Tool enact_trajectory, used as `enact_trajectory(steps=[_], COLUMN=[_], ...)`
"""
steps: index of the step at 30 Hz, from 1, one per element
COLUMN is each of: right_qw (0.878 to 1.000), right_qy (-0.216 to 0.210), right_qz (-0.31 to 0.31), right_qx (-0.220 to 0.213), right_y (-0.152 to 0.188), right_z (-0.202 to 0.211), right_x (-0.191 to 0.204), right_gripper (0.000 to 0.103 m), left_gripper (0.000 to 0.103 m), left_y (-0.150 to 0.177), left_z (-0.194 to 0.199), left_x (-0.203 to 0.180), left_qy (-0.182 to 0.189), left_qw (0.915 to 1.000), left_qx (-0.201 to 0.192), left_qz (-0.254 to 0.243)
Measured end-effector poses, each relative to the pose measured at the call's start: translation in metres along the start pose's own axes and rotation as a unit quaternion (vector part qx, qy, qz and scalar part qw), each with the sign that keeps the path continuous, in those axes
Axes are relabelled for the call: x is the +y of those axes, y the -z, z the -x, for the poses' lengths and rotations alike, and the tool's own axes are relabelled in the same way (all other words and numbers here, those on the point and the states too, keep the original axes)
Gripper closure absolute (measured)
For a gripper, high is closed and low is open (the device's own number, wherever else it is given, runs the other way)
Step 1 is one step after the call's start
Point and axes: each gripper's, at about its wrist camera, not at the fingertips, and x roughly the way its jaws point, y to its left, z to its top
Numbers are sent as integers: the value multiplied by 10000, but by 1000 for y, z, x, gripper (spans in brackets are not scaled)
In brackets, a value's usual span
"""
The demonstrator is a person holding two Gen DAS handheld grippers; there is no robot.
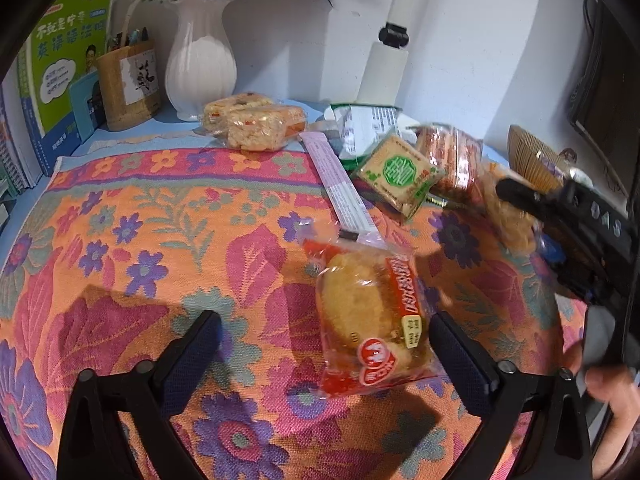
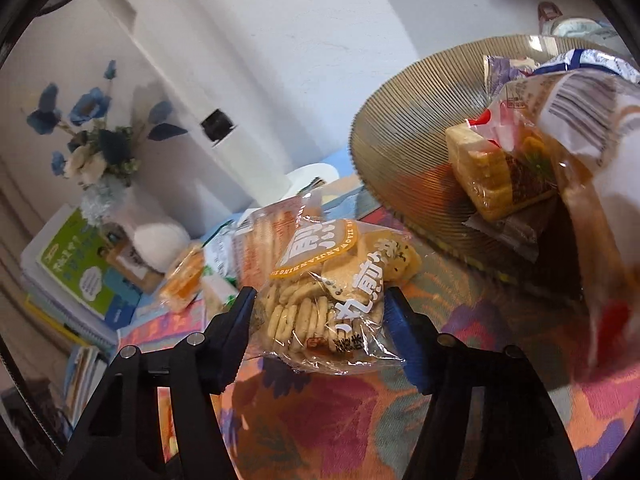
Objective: Organize snacks
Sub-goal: 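Grasp the round cracker pack with the right tool while the left tool grasps the red-labelled bread pack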
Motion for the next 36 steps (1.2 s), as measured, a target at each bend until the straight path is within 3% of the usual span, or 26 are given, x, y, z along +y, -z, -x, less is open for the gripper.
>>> enact_trajectory(steps=[1, 2, 3, 9, 22, 36], right_qw=[10000, 10000, 9999, 9998, 9959, 9879], right_qy=[-20, -41, -39, -177, -798, -1405], right_qz=[40, 78, 115, 62, 426, 250], right_qx=[17, 35, 46, 89, 15, -612], right_y=[2, 5, 8, 23, 57, 61], right_z=[2, 5, 8, 28, 73, 107], right_x=[2, 2, 3, -1, 8, -2], right_gripper=[41, 41, 42, 42, 42, 42], left_gripper=[25, 49, 57, 61, 63, 64], left_y=[1, 1, 2, 2, 2, 3], left_z=[3, 6, 9, 14, 17, 33], left_x=[2, 4, 7, 19, 23, 21], left_qy=[83, 179, 372, 449, 510, 612], left_qw=[9999, 9997, 9990, 9972, 9957, 9935], left_qx=[-77, -145, -205, -339, -427, -740], left_qz=[42, 78, 153, 491, 640, 603])
